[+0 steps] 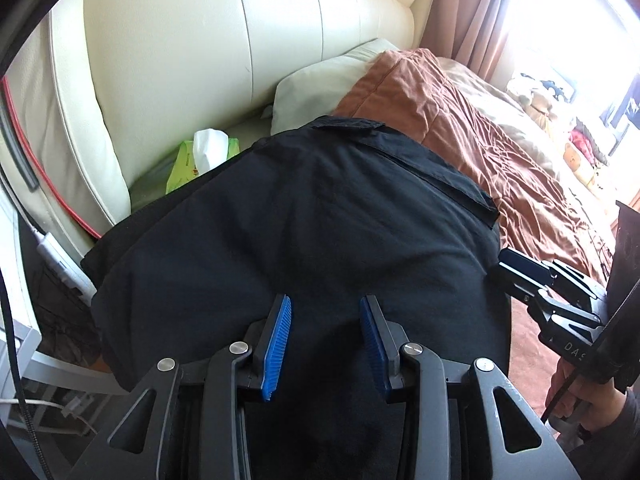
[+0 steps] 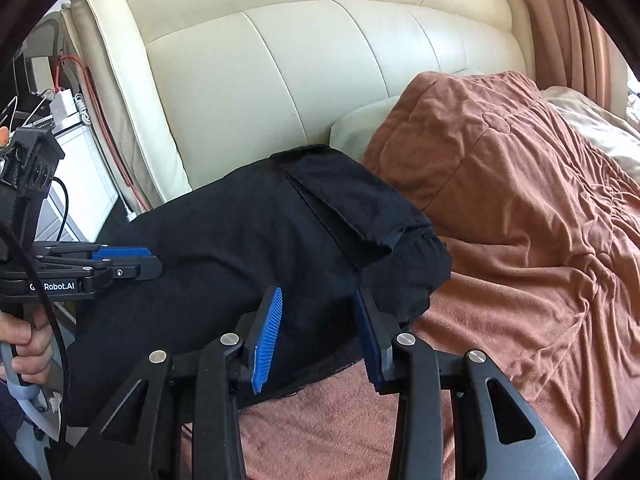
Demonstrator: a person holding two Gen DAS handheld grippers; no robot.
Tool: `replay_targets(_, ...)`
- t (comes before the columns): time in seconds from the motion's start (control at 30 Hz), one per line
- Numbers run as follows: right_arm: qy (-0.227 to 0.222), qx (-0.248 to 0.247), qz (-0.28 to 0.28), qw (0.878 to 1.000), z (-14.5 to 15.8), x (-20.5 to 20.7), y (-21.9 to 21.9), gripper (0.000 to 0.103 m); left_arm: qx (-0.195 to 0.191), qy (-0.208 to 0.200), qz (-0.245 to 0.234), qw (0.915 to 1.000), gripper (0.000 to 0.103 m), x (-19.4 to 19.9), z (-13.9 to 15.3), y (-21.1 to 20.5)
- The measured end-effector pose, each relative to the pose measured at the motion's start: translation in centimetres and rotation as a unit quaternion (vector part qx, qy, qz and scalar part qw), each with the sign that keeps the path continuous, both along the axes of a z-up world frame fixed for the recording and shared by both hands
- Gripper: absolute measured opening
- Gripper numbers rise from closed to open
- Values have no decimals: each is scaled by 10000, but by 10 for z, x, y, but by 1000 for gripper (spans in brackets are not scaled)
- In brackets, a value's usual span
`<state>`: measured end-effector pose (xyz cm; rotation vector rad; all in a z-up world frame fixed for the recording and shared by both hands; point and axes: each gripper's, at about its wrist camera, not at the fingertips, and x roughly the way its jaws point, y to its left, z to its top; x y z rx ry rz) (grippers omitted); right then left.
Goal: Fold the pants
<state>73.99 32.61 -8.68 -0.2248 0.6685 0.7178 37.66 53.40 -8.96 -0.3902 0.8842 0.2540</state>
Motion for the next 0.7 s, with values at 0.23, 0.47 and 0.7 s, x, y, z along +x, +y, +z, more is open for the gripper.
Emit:
replay_targets(0.23, 261, -316, -64, 9991, -4, -17, -14, 28, 36, -6, -82, 10000, 39, -18, 12, -22)
replay_targets(0.47, 354, -188, -231, 9989, 34, -44, -53, 28, 94, -218, -87, 9997, 39, -38, 42, -51)
replay_targets(0.7, 161, -193, -514, 9984, 75, -85, -101, 68, 299, -474, -215, 9982, 71, -57, 78, -94)
